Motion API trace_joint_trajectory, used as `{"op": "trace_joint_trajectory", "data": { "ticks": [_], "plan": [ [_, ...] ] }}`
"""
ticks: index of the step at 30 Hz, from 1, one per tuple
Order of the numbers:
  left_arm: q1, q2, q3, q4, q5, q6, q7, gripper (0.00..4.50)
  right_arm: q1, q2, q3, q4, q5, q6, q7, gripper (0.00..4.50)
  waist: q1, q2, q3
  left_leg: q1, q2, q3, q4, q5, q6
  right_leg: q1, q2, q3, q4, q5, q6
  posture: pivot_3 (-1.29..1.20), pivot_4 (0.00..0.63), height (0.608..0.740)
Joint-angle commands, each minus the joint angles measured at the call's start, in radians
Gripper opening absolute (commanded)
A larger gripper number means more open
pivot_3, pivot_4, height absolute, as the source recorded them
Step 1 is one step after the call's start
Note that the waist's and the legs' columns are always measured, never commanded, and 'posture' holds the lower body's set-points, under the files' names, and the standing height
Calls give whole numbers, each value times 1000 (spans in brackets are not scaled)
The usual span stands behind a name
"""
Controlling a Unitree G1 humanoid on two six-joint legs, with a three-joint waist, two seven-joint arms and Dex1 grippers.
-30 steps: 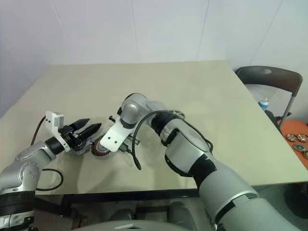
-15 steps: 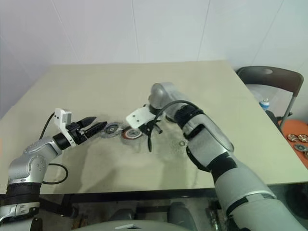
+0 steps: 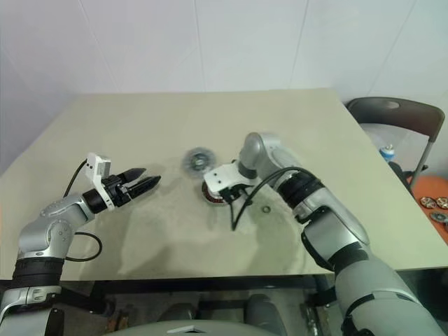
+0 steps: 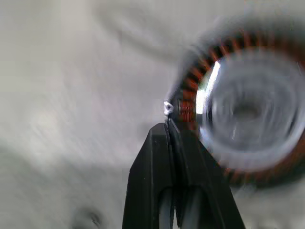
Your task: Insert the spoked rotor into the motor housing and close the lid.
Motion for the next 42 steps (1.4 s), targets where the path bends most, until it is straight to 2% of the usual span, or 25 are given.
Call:
{"op": "trace_joint_trajectory", "data": {
  "ticks": [1,6,9,16,34,39,42],
  "plan": [
    [-15,10,9,-8,5,-16,-2,4256,-72,84,10,-85,105,227,26,21,-2,0,0,0,0,0,0,0,0,-1,0,0,0,0,0,0,0,740],
    [4,4,17,-31,1,-16,10,4256,-156,183,-13,0,129,343,9,21,-15,0,0,-1,0,0,-2,0,0,-5,0,0,3,0,0,0,0,740],
    [26,8,28,-45,0,-17,18,4256,-163,176,23,63,97,242,-47,21,-9,-1,0,-2,-1,-2,-1,0,0,-5,-1,0,1,0,0,0,0,740],
    [73,11,45,-85,-13,-12,34,4256,-160,155,48,119,80,130,-70,21,-13,-1,0,-1,-2,-1,0,0,0,-3,-1,0,2,0,0,0,0,740],
    [45,11,20,-71,-13,2,23,4256,-183,135,34,305,13,5,-234,21,-15,-1,0,-2,-2,-2,-2,0,-1,-5,-1,0,2,0,0,0,0,740],
    [39,16,20,-61,-12,3,15,4256,-194,112,-3,299,53,-18,-173,21,-16,-1,0,-2,-2,-1,-2,0,0,-6,-1,0,2,0,0,0,0,740],
    [37,18,21,-61,-13,7,11,4256,-186,83,-56,219,122,-126,-111,21,-16,0,0,-2,-2,-2,-2,0,0,-6,-1,0,2,0,0,0,0,740]
  ]
}}
